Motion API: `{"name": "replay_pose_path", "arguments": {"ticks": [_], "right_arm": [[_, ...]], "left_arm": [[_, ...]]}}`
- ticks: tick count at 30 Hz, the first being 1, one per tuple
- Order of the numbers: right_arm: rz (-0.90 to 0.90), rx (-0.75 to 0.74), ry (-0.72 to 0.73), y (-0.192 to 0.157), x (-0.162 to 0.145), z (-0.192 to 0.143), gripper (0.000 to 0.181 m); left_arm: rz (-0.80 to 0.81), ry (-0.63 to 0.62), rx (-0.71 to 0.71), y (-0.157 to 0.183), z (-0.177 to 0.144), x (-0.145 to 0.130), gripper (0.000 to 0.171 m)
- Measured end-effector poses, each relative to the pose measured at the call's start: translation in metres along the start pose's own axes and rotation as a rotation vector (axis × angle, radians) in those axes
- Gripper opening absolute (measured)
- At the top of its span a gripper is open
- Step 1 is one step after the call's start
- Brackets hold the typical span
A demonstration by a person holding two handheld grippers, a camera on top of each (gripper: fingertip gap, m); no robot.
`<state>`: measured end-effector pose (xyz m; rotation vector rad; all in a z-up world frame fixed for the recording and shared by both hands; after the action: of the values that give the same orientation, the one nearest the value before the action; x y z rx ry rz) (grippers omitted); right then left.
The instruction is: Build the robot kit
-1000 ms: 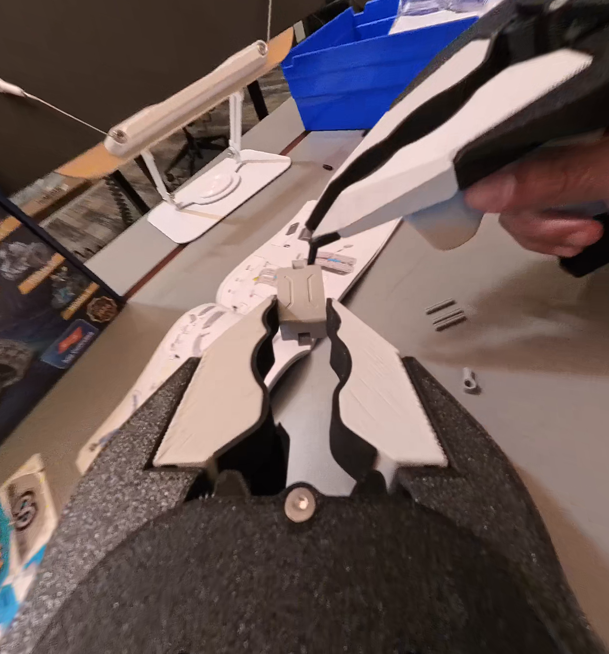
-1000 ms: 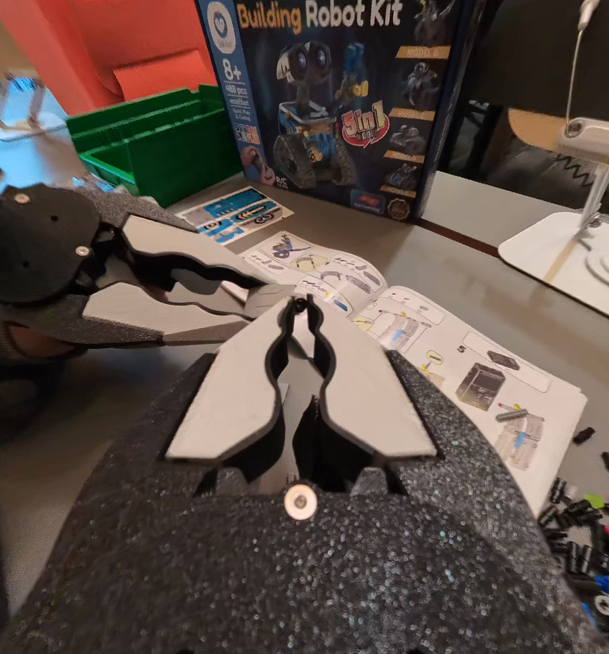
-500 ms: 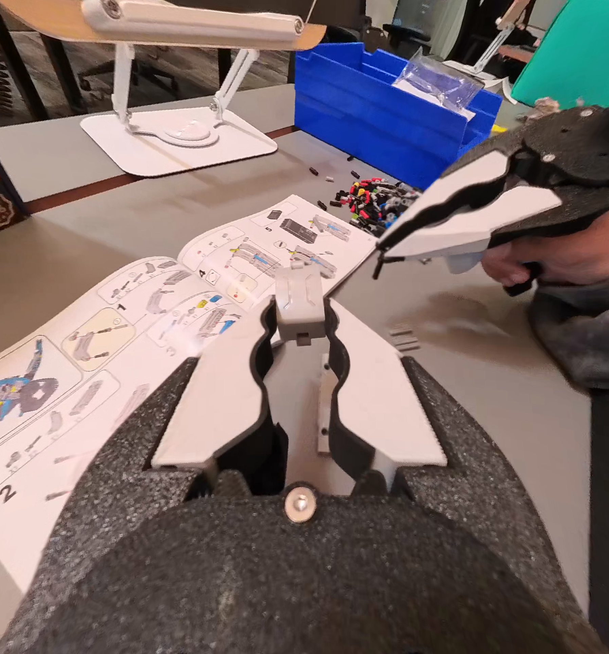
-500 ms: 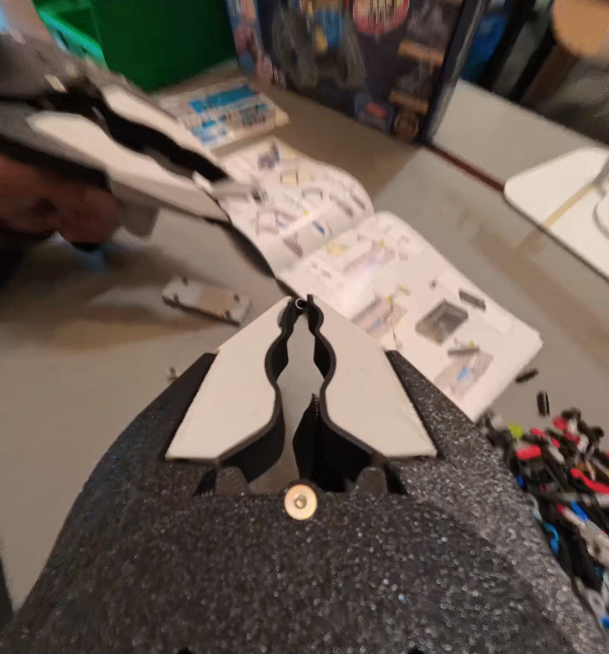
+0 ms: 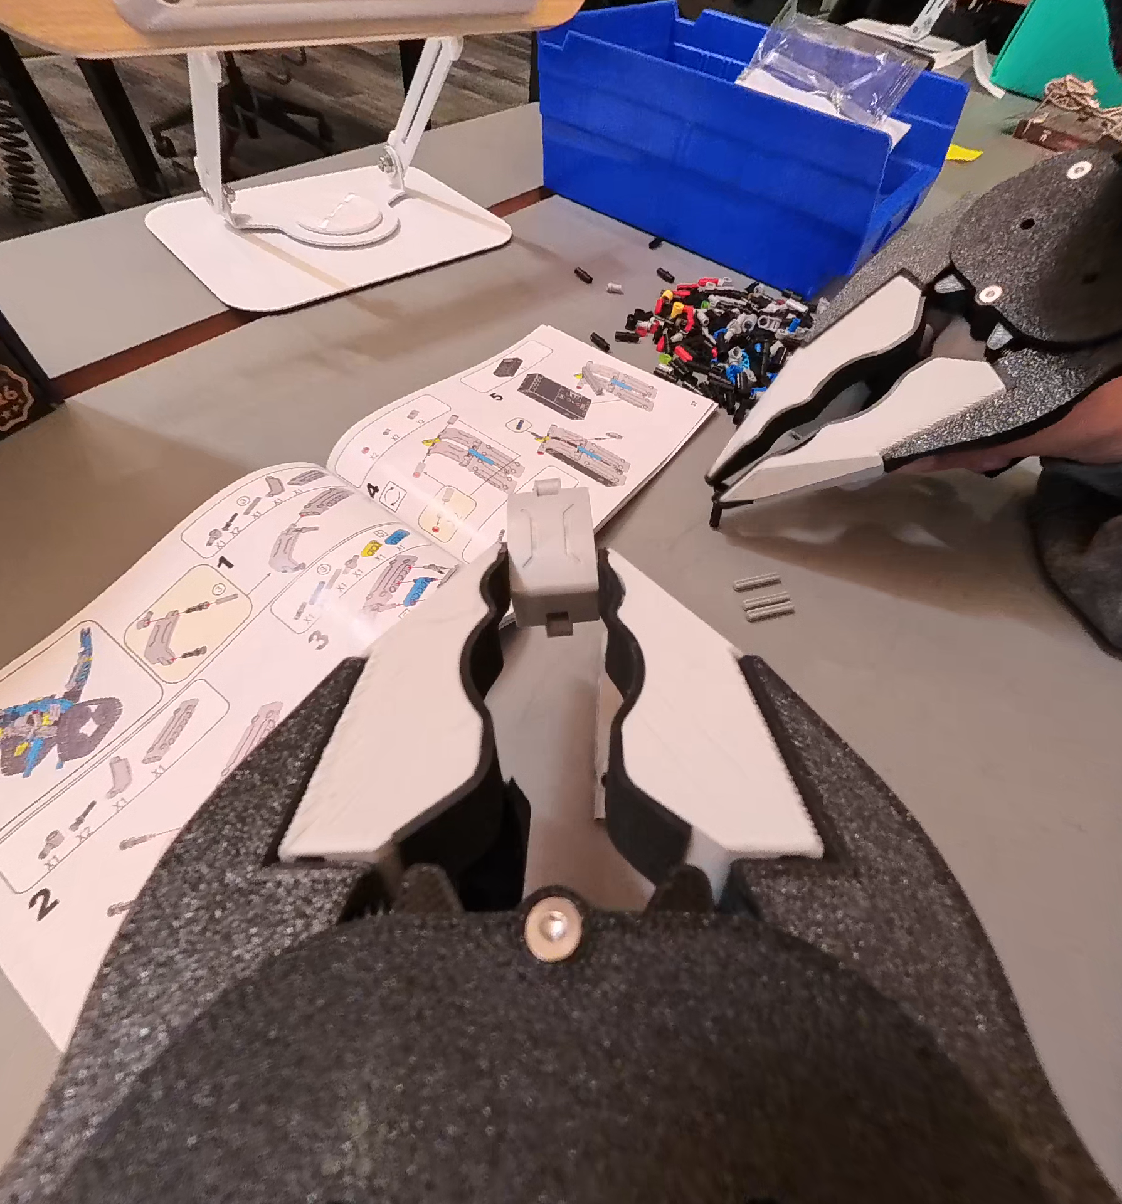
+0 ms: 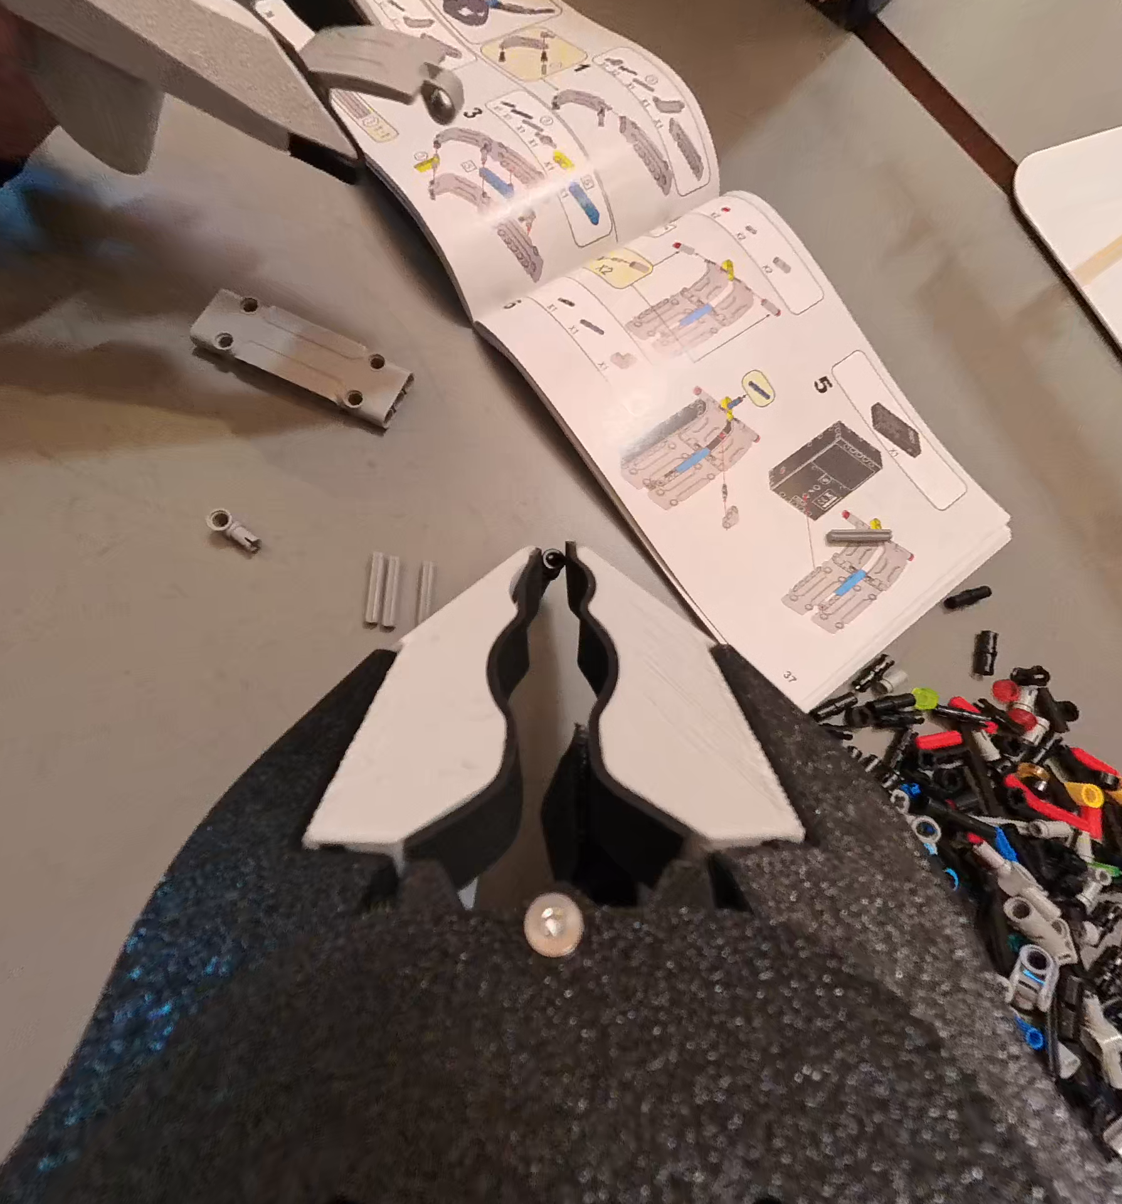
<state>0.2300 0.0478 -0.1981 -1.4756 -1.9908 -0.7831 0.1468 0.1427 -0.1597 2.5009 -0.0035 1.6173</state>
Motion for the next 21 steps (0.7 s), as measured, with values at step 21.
{"name": "replay_pose_path", "arguments": {"ticks": [21], "right_arm": [[-0.042,0.0,0.007,-0.013,-0.004,-0.001,0.007]], "left_arm": [[0.016,0.004,0.012,-0.002,-0.001,0.001,0.025]]}}
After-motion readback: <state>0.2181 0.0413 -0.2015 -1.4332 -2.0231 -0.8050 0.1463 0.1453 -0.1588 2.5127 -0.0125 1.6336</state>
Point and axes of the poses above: each gripper's, where its closed fingertips meet, z out along the fingers, x out of its top, y = z × x across the jaws, the point moved 2 cm from there along -z, back along the fingers, and after that the axes turned 2 degrees about -z, right-handed, at the moved point
